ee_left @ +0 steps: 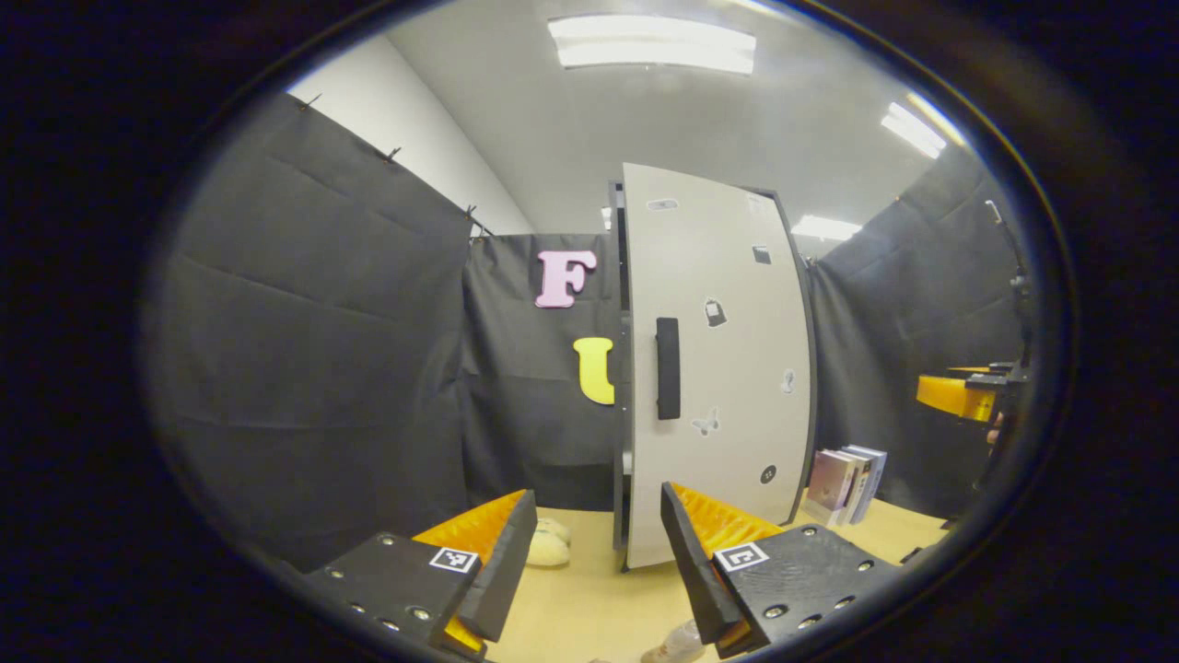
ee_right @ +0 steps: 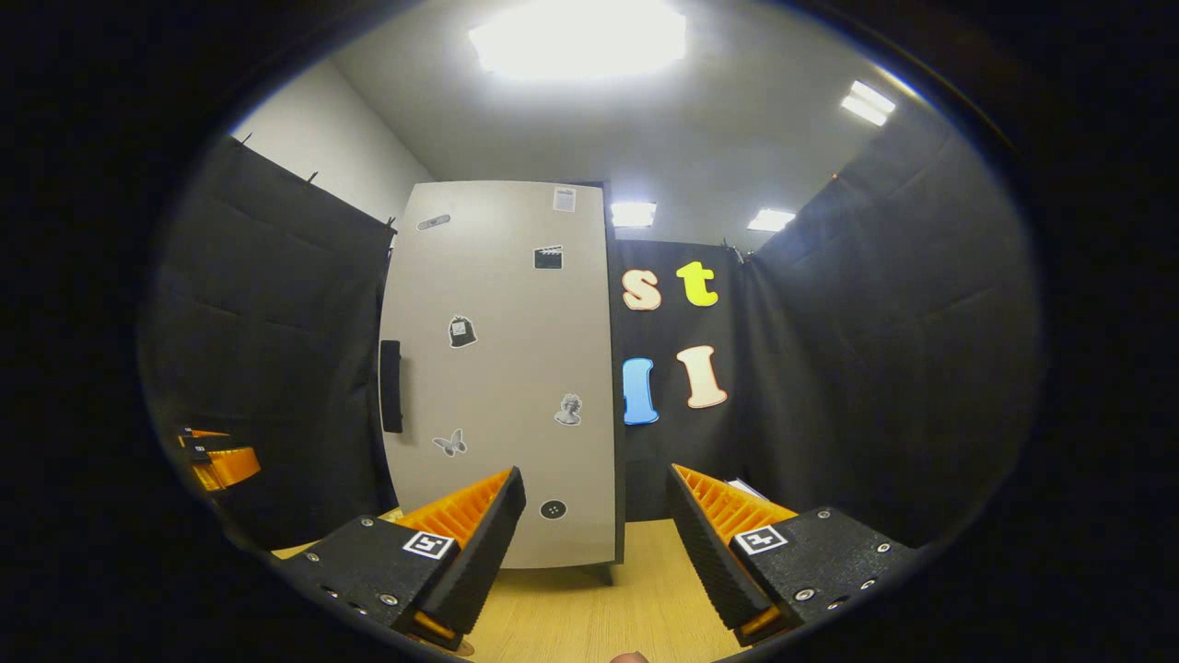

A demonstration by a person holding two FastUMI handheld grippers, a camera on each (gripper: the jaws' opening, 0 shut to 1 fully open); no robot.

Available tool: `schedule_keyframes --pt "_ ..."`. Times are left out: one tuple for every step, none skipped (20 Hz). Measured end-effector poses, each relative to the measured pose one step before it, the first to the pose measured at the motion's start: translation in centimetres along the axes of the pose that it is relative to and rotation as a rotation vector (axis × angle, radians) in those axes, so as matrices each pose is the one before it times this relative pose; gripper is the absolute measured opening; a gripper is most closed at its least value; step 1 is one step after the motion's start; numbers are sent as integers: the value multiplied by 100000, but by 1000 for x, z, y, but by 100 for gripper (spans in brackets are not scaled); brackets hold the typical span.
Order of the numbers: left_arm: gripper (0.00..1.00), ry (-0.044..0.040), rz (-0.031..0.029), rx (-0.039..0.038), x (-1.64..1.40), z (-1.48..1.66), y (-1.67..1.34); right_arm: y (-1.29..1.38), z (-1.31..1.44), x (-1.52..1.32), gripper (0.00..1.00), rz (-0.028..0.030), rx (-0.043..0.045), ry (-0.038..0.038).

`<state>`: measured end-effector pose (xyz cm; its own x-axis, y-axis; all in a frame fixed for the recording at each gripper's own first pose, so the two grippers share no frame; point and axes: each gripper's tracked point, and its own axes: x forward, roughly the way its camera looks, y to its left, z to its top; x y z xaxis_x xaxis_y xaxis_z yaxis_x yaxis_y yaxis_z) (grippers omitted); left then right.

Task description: Open the cabinet door with the right hand, grasp the bottle in the cabinet with the left hand and place it on the coaster, then close the cabinet door with the right hand.

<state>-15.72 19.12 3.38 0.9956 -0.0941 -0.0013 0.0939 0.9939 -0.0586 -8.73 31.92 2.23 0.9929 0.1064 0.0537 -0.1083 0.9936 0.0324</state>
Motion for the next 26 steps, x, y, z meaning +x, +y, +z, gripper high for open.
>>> schedule_keyframes --pt "77 -37 -182 583 -189 -28 23 -331 -290 -556 94 -1048 348 336" --pt "77 81 -273 200 -232 -162 15 -280 -376 -481 94 -922 415 316" --pt "77 93 -452 -150 -164 -130 -129 -176 -355 -536 94 -738 205 535" --pt "77 36 -109 -276 -277 -117 47 -204 -359 -342 94 -588 -93 573" --pt "77 143 -217 -307 -228 -100 -62 -241 -424 -292 94 -651 -204 968" --pt "77 165 -170 -139 -289 -117 -49 -98 -379 -230 94 -294 68 960" --pt "77 260 -107 213 -154 -82 -88 -99 -236 -263 94 -359 311 767" --pt "83 106 -101 520 -155 -72 -34 -147 -195 -89 94 -468 225 547" --pt "77 -1 -21 547 -157 0 -22 -193 -137 -84 94 -472 296 403" --pt "77 19 -34 471 -59 -12 -93 -151 -63 -37 94 -391 490 335" --pt "77 -54 101 256 -32 27 -60 33 -4 -146 94 -212 470 186" --pt "77 86 -23 48 74 32 -104 -130 10 18 94 -440 323 67" --pt "83 83 60 -31 98 0 -118 -139 74 41 94 -454 286 45" --pt "77 8 307 -61 1 -77 16 -10 15 13 94 -103 240 80" --pt "77 114 30 -212 76 6 -79 -57 64 -73 94 -119 -101 -127" --pt "77 40 98 -275 -55 -21 -80 -157 112 -8 94 -297 -346 -76" --pt "78 -96 113 -127 89 60 -65 -87 -15 -25 94 -75 -335 -14" --pt "78 109 114 -2 -47 -93 -46 -50 48 73 94 -88 -64 -77" --pt "78 85 -28 76 65 51 -83 11 164 -66 94 -15 43 -106" --pt "78 -8 32 38 -24 46 -95 12 49 46 94 1 77 -69" --pt "83 103 12 -1 71 13 -99 -30 59 24 94 -85 -48 40" --pt "83 -51 5 19 143 -68 -34 -41 -15 68 94 -103 -32 -78" --pt "78 -38 -19 142 117 71 -117 -61 69 -19 94 -302 39 69" --pt "78 240 -186 210 63 -125 -160 -54 -93 77 94 -186 251 -12" --pt "78 342 -313 231 131 -92 -212 7 13 -3 94 -118 280 54" --pt "83 166 -255 155 37 34 -170 63 -3 18 94 28 220 44"
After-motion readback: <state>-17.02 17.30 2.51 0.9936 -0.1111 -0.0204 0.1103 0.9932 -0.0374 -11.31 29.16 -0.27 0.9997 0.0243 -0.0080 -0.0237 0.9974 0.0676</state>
